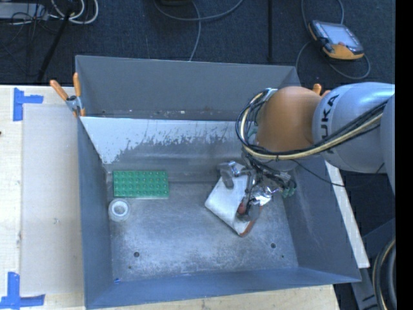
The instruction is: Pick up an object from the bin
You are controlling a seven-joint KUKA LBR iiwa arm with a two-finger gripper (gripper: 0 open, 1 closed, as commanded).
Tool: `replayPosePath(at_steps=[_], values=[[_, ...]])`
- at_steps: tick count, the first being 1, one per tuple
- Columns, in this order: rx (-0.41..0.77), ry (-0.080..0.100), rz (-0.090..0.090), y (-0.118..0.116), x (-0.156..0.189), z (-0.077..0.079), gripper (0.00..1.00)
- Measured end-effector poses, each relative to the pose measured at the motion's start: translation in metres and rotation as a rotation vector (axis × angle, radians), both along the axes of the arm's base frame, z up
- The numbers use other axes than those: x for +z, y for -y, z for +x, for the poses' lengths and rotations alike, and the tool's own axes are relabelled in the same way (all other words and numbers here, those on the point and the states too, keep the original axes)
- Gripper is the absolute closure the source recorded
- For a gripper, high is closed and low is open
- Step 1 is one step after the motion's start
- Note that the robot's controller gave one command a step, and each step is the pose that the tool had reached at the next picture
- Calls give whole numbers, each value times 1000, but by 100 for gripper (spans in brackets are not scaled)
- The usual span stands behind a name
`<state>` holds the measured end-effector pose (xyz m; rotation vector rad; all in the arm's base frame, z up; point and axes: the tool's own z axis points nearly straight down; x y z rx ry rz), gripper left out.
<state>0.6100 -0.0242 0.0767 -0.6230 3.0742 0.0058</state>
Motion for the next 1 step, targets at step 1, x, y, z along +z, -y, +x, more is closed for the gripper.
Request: replayPosePath(at_steps=[1], values=[[-4,-10,-7,4,2,-1,100]])
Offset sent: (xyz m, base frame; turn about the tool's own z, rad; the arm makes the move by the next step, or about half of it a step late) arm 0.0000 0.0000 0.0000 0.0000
